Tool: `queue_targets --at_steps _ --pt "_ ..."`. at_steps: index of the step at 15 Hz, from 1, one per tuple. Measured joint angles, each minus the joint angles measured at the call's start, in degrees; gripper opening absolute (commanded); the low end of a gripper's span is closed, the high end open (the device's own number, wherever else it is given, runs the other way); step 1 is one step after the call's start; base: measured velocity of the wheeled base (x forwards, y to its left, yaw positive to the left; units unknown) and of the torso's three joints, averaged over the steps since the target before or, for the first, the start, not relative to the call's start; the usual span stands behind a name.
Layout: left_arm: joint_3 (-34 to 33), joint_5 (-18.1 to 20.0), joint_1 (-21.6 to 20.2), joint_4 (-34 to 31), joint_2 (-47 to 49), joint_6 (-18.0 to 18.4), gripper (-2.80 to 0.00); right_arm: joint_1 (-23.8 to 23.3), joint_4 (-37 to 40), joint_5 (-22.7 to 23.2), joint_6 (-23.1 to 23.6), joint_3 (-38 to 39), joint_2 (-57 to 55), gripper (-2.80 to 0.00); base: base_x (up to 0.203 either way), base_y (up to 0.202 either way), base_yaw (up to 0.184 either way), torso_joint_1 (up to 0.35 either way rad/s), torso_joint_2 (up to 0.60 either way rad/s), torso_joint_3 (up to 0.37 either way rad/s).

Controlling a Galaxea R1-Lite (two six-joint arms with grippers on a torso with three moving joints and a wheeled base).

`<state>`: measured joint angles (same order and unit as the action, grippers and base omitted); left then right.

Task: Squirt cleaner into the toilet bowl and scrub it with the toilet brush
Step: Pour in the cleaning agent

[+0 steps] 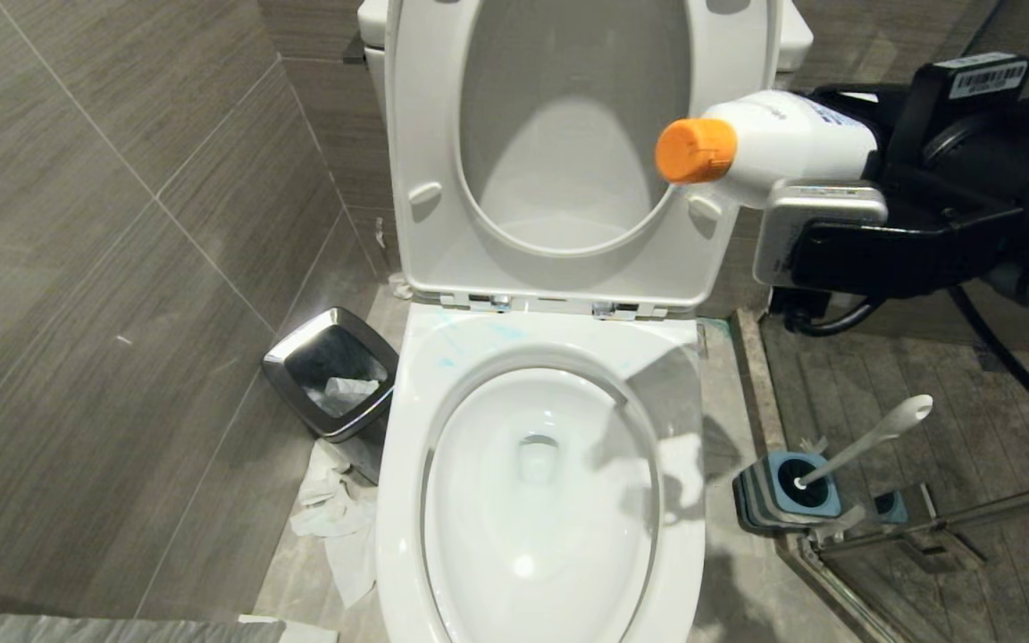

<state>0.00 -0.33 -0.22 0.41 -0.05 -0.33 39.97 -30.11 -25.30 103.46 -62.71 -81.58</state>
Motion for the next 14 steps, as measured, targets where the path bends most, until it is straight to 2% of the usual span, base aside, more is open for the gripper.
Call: queue_targets --at_steps 3,12,14 --pt "0.0 0.0 0.0 0.0 0.0 0.0 -2.8 2.0 -4.2 -0.8 5.9 -0.8 -1.7 -2.8 0.0 0.0 0.0 0.0 0.0 0.0" --pt "0.0 0.0 0.0 0.0 0.0 0.0 -2.8 3.4 -4.3 -2.0 22.9 -1.4 -2.9 -2.8 0.0 0.0 0.0 0.0 0.0 0.0" --pt "0.0 0.0 0.0 0.0 0.0 0.0 -2.8 3.4 -4.4 -2.0 25.4 -2.0 -3.0 -2.8 0.0 0.0 0.0 0.0 0.0 0.0"
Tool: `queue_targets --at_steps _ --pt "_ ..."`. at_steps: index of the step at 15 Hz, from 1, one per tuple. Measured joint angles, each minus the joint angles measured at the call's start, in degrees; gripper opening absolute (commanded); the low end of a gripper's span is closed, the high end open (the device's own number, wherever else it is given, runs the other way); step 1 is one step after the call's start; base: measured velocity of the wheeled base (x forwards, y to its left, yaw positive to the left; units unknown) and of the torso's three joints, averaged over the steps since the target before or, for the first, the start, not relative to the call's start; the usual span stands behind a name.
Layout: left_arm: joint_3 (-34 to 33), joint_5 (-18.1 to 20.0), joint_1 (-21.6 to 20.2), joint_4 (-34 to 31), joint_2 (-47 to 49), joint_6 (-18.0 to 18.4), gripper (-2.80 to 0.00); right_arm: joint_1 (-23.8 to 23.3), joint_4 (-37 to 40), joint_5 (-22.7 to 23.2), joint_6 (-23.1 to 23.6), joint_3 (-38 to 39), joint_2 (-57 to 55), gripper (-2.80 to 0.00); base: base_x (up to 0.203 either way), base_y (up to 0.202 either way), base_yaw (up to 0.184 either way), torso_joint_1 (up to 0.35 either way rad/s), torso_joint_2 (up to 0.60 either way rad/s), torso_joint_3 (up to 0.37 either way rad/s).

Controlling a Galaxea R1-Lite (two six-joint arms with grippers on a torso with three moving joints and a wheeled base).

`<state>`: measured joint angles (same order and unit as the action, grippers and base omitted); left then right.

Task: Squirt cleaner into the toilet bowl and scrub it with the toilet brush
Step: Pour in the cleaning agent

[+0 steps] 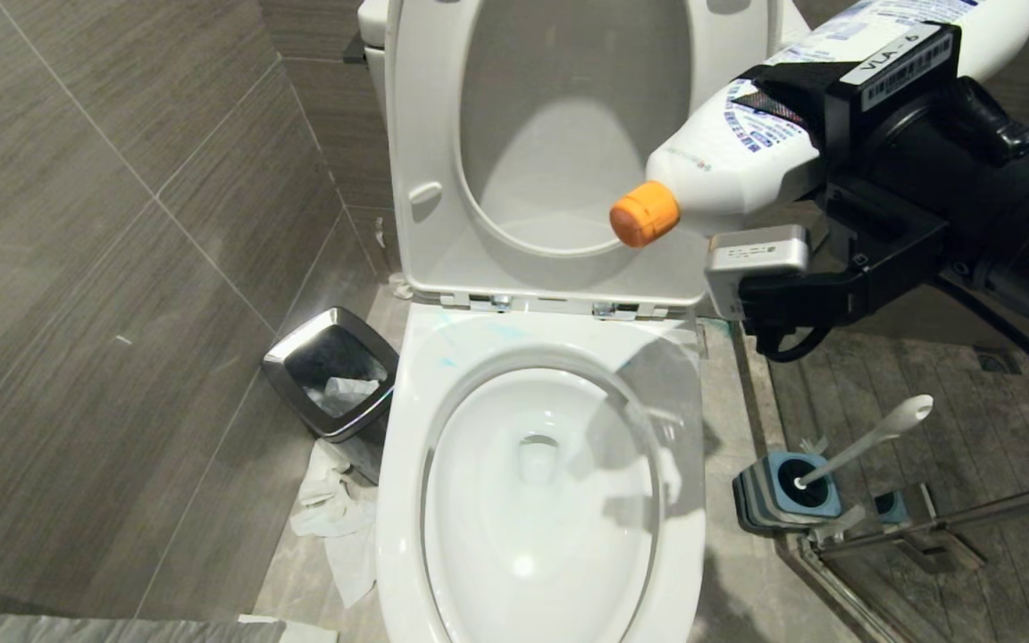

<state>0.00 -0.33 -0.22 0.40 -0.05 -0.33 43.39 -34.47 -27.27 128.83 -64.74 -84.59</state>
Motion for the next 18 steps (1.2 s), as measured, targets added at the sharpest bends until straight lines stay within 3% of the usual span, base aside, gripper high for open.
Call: queue_targets --at_steps 5,18 --pt "0.0 0.0 0.0 0.0 0.0 0.0 -2.8 0.0 -0.1 -0.1 3.0 -0.1 -0.3 -2.8 0.0 0.0 0.0 0.0 0.0 0.0" --pt "0.0 0.0 0.0 0.0 0.0 0.0 -2.8 0.8 -1.7 -0.2 3.0 -0.3 -1.5 -2.8 0.0 0.0 0.0 0.0 0.0 0.0"
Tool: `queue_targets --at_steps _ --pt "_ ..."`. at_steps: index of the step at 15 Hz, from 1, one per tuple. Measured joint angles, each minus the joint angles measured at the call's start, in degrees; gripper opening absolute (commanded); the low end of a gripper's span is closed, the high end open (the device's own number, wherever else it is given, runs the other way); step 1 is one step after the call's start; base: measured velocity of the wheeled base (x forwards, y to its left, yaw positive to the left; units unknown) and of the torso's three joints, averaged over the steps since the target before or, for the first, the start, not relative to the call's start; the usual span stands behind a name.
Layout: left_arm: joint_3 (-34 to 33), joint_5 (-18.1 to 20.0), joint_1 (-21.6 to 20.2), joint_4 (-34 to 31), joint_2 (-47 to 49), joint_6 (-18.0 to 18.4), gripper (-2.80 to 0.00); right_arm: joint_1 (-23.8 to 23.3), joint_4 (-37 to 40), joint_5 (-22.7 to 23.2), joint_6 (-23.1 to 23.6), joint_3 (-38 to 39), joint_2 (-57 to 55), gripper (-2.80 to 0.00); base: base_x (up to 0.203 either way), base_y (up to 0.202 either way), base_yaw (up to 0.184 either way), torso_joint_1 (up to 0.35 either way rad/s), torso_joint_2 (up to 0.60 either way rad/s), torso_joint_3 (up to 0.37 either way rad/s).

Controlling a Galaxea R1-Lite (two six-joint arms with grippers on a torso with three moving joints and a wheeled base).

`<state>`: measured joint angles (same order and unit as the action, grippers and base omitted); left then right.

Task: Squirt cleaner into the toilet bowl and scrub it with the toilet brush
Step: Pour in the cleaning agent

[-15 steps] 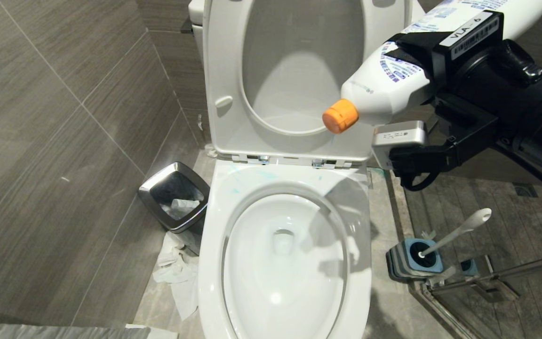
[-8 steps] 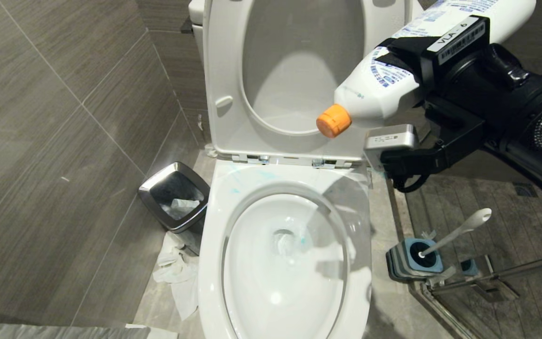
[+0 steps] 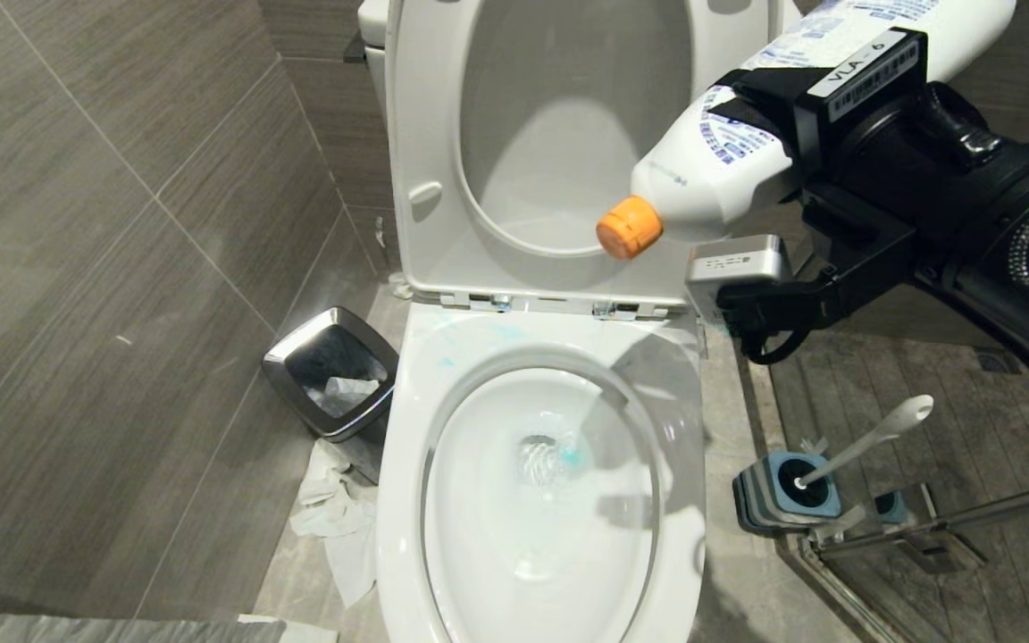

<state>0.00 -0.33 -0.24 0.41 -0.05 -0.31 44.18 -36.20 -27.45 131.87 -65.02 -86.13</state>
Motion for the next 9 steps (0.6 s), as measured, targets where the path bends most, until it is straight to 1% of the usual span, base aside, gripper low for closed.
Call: queue_targets --at_steps 9 --pt "0.0 0.0 0.0 0.0 0.0 0.0 -2.8 0.0 0.0 0.0 -0.1 0.2 0.3 -2.8 0.0 0.0 0.0 0.0 0.0 0.0"
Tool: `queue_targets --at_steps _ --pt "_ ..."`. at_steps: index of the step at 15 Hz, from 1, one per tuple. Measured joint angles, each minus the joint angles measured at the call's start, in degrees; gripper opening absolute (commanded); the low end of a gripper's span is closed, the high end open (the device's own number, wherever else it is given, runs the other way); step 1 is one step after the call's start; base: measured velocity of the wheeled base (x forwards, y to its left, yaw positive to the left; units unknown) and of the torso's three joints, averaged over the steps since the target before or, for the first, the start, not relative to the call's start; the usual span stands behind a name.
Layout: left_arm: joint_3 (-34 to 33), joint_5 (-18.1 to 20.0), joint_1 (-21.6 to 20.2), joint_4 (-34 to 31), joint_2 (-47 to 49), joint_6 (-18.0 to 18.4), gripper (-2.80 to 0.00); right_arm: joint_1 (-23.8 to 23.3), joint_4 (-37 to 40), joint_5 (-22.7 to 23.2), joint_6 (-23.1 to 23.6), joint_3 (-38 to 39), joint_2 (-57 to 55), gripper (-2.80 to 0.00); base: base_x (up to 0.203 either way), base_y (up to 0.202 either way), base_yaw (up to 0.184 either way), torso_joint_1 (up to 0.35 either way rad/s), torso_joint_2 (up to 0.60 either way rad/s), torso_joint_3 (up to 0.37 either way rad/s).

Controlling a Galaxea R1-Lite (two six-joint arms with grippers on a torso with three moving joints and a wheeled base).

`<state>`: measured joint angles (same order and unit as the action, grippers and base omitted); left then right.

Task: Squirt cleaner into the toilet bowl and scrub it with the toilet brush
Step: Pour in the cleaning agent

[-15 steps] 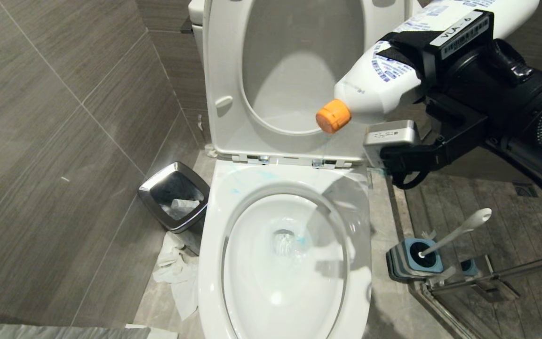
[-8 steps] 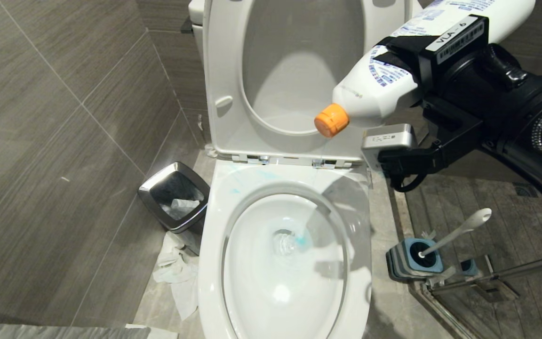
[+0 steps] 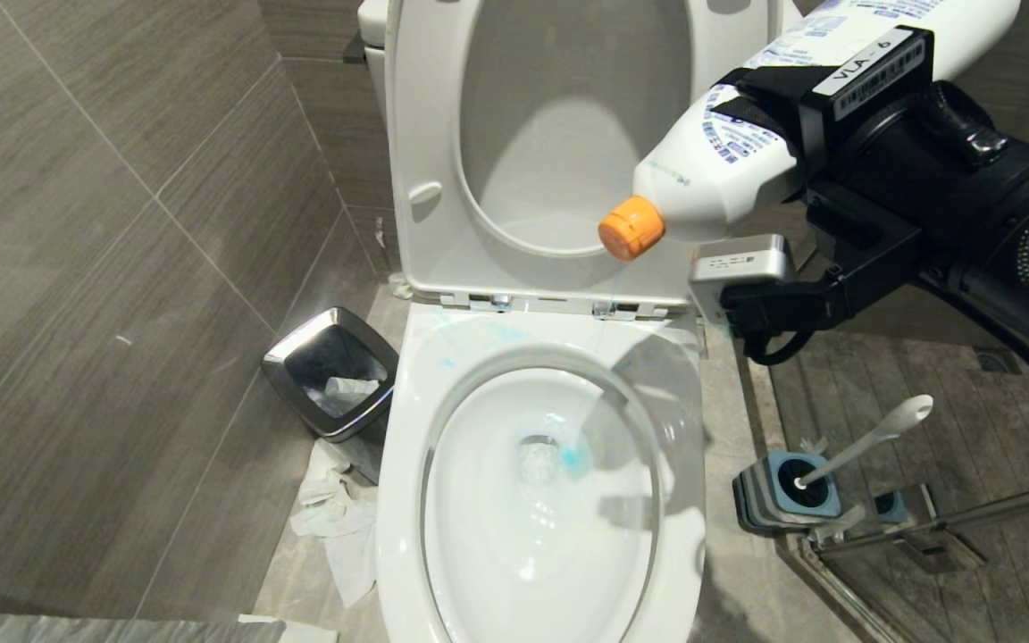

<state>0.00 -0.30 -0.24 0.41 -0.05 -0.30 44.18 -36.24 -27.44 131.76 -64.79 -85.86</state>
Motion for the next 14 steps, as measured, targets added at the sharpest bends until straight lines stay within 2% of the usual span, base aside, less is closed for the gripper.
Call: queue_targets --at_steps 14 --pt "0.0 0.0 0.0 0.0 0.0 0.0 -2.8 0.0 -0.1 0.0 -0.1 0.5 1.0 -2.8 0.0 0.0 0.0 0.0 0.0 0.0"
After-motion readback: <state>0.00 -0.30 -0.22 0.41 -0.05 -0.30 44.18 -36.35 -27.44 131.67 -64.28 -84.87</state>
